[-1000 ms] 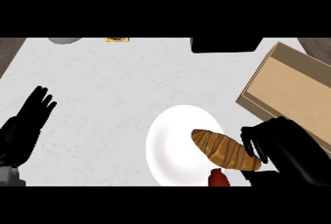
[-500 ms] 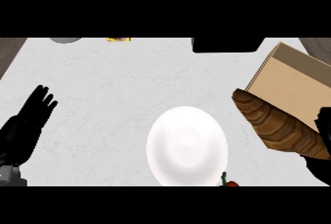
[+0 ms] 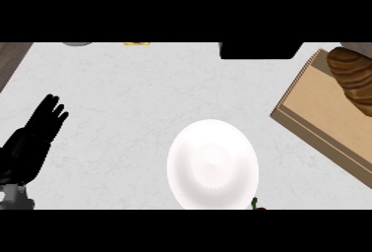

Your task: Pick the croissant from the plate and place it in the cardboard box

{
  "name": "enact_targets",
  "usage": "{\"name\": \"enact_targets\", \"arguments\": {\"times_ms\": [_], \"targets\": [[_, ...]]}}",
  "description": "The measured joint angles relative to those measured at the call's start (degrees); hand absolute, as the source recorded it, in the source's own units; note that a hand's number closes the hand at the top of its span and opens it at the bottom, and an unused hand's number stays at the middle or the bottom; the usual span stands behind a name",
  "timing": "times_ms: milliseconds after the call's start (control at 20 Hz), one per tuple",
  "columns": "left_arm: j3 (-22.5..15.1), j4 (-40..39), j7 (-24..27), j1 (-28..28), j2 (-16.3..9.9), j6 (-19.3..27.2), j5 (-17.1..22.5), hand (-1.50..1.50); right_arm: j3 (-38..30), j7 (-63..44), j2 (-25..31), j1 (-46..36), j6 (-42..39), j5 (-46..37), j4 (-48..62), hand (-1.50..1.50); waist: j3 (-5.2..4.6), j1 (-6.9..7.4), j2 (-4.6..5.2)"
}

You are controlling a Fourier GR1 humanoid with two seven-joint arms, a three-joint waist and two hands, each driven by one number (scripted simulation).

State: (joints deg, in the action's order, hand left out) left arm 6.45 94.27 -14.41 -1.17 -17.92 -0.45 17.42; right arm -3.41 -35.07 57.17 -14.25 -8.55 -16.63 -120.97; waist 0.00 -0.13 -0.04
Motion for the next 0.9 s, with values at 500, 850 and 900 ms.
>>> {"name": "enact_targets", "arguments": {"times_ms": [500,850,900], "targets": [[1.7,-0.3,-0.6,-0.4,0.3,-1.9,-0.2,0.0,-2.3,18.9,-5.9,-0.6,0.8,-8.0,17.4,1.5,0.0,0.47,0.11],[1.6,-1.6,0.4,-0.9,1.6,-2.4,-1.6,0.0,-1.8,30.1,-10.7,-4.4,2.9,-11.9,32.8,1.5,0.02,0.67,0.17],[1.5,-1.0,0.4,-0.4,1.8,-2.5,-1.8,0.0,-1.6,30.7,-11.2,-4.7,2.3,-12.1,34.0,1.5,0.02,0.67,0.15]]}}
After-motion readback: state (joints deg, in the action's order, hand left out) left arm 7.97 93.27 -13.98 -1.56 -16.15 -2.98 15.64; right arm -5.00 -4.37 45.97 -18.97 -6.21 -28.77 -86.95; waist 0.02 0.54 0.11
